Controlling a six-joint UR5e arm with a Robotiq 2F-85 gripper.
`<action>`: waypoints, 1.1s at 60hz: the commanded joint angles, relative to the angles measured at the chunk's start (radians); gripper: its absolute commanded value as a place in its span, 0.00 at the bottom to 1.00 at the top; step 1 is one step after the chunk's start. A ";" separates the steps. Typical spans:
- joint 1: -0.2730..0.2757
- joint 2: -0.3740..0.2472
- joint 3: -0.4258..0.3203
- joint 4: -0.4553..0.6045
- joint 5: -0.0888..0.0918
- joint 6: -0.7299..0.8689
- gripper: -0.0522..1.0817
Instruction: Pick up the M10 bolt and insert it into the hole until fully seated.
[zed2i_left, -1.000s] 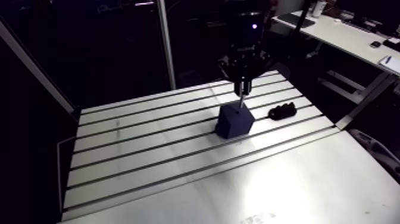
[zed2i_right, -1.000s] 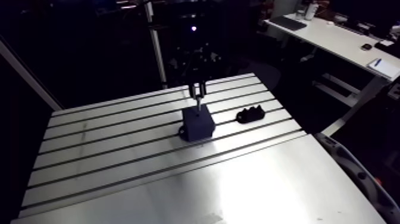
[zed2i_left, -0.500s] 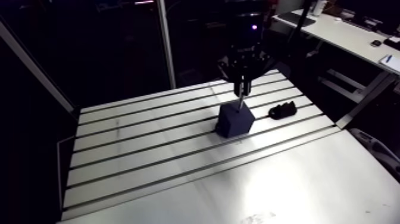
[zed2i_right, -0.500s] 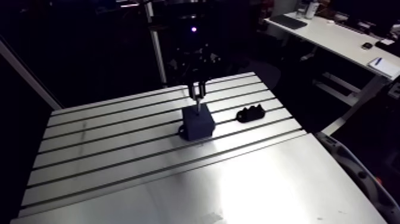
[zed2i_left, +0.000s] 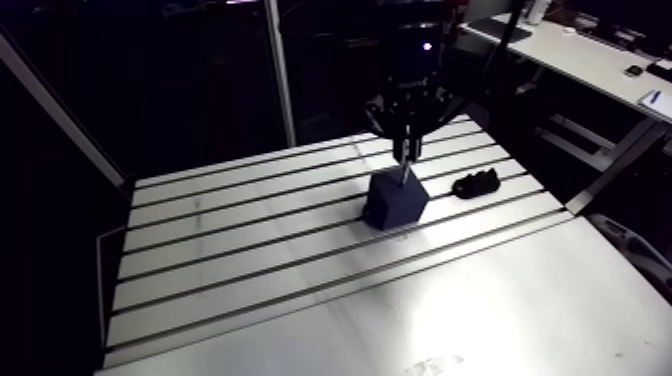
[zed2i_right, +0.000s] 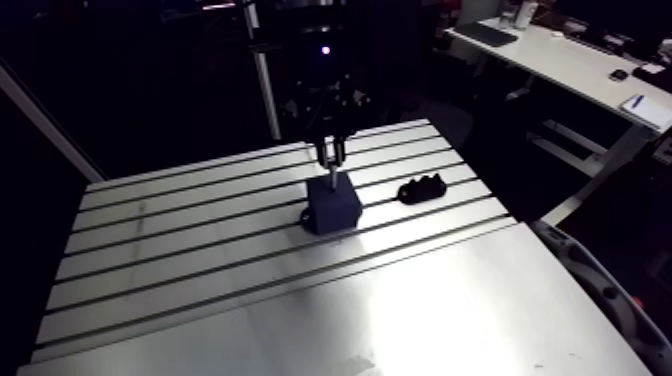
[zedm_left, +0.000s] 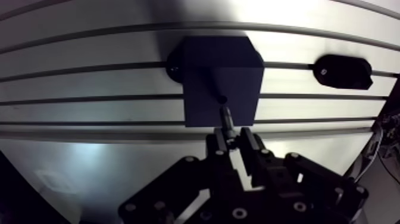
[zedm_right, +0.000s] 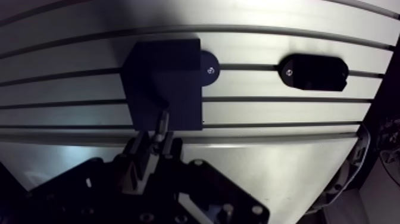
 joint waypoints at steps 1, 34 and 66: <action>0.001 0.003 0.002 0.000 -0.001 0.000 1.00; 0.002 0.012 0.002 -0.003 -0.001 0.000 1.00; 0.002 0.014 -0.002 -0.003 -0.001 0.000 1.00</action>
